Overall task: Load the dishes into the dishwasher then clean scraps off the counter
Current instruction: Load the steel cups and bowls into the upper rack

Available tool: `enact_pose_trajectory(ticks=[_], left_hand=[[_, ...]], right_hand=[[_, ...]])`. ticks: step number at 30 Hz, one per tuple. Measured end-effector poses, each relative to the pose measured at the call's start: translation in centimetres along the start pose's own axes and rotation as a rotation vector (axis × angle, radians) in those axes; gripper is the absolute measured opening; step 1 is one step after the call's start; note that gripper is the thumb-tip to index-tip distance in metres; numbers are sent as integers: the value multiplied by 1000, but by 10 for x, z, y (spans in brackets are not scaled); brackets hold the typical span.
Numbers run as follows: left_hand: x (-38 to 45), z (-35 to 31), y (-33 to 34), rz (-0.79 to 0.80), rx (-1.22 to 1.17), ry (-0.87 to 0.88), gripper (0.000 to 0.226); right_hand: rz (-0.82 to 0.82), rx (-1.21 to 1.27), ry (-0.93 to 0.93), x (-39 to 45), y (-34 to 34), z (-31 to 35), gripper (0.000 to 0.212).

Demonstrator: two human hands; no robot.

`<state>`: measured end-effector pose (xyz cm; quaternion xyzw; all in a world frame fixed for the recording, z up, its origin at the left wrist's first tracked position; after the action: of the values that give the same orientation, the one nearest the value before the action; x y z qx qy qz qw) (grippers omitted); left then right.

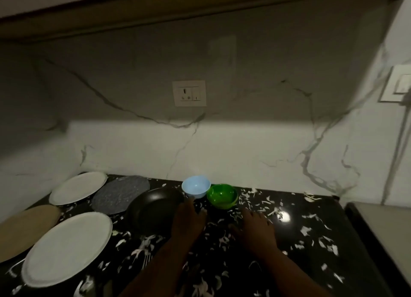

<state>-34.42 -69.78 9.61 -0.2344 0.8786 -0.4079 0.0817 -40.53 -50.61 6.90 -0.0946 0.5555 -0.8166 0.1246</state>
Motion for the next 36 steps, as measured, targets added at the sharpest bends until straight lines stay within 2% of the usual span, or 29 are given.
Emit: enact_pose_trajectory(ticks=[3, 6, 10, 13, 18, 20, 22, 25, 28, 30, 33, 34, 36], left_hand=[[44, -5, 4, 5, 3, -71, 66], [76, -5, 16, 15, 207, -69, 60], [103, 2, 35, 67, 441, -98, 41], [115, 3, 43, 80, 469, -113, 27], [120, -8, 37, 31, 546, -34, 31], [114, -21, 27, -29, 517, 32, 34], [100, -37, 12, -102, 414, 111, 35], [64, -54, -17, -220, 182, 218, 45], [14, -66, -59, -386, -176, 341, 48], [-25, -72, -85, -405, -397, 411, 46], [-84, -76, -120, -363, -732, 540, 44], [-103, -76, -131, -339, -833, 575, 43], [-141, -78, -151, -276, -1016, 625, 42]], right_hand=[[0, 69, -37, 48, 4, -2, 66], [-23, 57, -110, 80, 15, 4, 63], [16, -24, -128, 106, 30, 12, 59], [43, -78, -109, 113, 36, 11, 52], [-69, 139, -117, 103, 23, 8, 42], [-67, 354, -72, 92, 8, 7, 31], [-44, 627, -29, 74, -12, 6, 20], [-125, 925, 23, 39, -50, -3, 31], [-122, 1118, 9, -9, -89, -3, 40], [-95, 1278, -32, -47, -111, 3, 51], [32, 1724, -89, -112, -139, 27, 47], [84, 1870, -103, -136, -148, 38, 51], [145, 2065, -177, -182, -167, 60, 82]])
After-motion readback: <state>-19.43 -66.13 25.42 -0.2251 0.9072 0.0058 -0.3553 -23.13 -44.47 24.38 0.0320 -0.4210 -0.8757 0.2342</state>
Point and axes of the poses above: each hand's wrist, its own x-axis towards the middle knuckle, its own y-axis out of the palm, z = x × y, the point moved 6 cm from there along x, towards the middle knuckle, and after that the axes turned 4 degrees about y, right-handed, at the moved point
